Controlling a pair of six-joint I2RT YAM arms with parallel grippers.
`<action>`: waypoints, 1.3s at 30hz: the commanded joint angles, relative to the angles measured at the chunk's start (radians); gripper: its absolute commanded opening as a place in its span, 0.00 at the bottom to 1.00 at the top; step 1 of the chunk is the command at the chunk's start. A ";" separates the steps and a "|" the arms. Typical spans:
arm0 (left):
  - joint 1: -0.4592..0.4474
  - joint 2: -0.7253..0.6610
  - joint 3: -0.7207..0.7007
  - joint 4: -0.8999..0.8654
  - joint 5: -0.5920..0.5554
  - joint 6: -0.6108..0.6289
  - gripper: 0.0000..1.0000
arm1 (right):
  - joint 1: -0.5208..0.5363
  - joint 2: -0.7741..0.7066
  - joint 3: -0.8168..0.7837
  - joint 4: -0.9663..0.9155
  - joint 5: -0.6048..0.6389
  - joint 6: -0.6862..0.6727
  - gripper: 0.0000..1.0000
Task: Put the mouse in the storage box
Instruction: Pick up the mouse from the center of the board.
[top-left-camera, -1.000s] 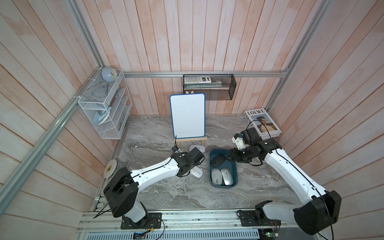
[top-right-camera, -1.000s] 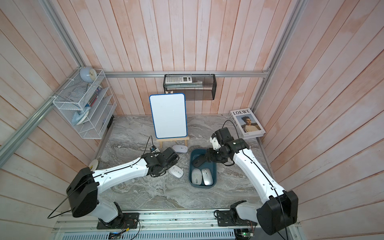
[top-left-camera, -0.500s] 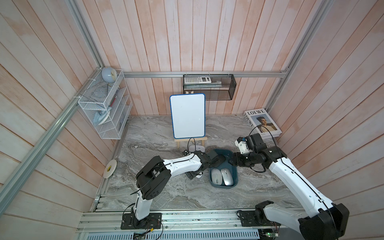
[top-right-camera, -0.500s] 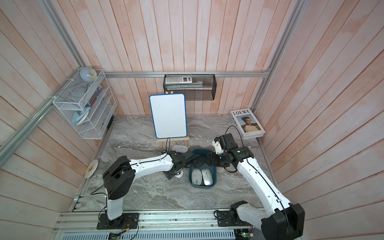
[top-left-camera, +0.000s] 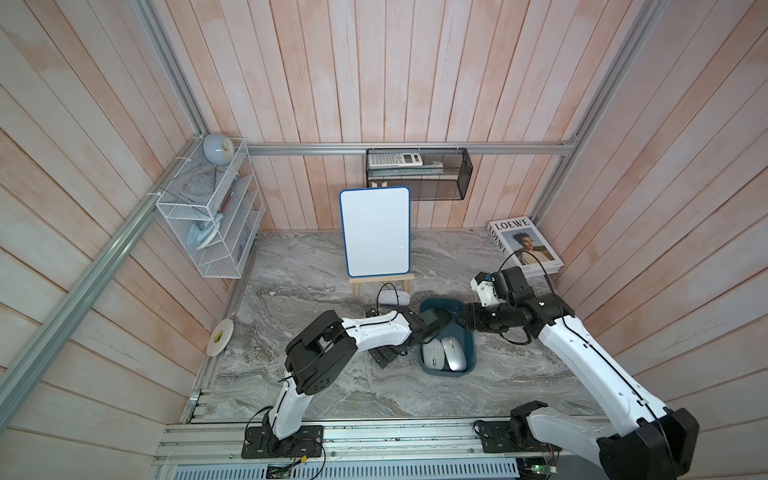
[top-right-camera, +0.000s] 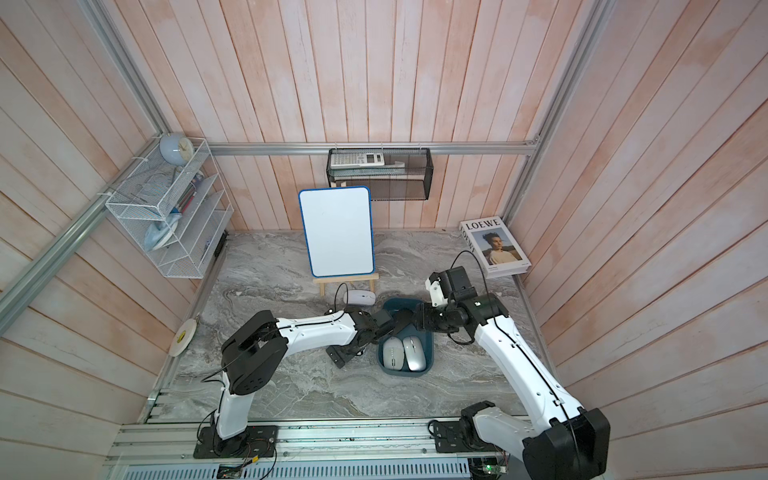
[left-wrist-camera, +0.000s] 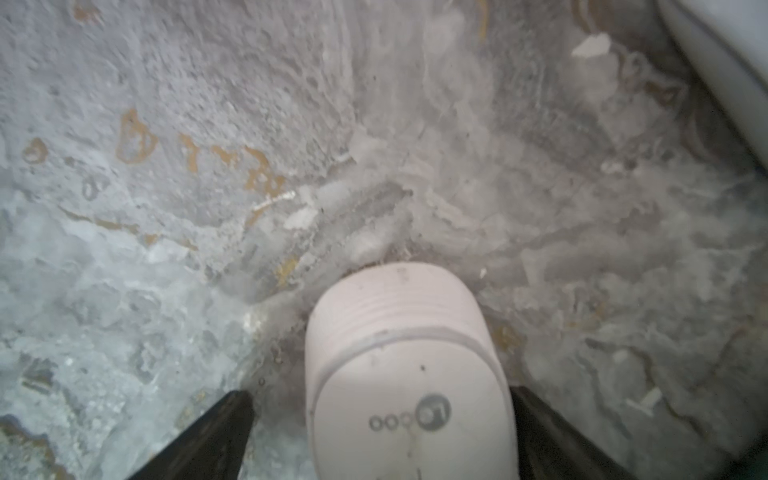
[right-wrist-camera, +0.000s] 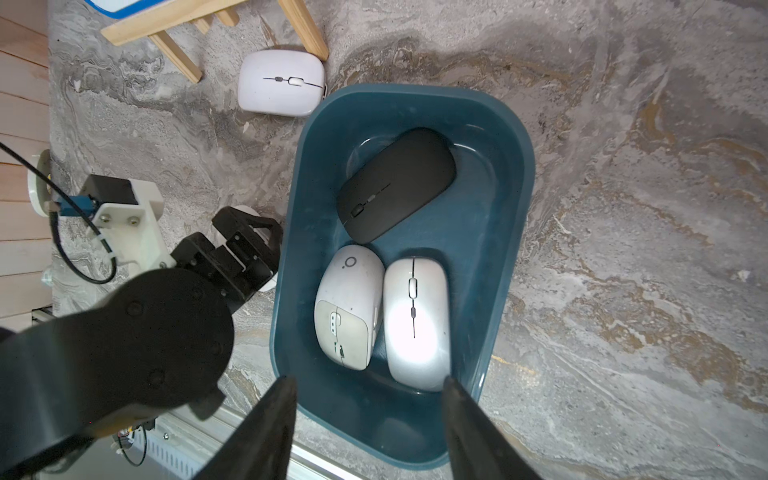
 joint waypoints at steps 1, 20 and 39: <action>-0.011 0.037 0.037 -0.022 0.020 -0.006 1.00 | -0.004 0.005 -0.019 0.015 -0.012 0.015 0.59; -0.014 -0.094 -0.165 0.104 -0.040 0.166 0.37 | -0.004 0.003 -0.017 0.017 -0.021 0.011 0.60; 0.004 -0.724 -0.492 0.578 0.167 1.121 0.28 | 0.002 -0.009 -0.002 0.075 -0.142 0.130 0.60</action>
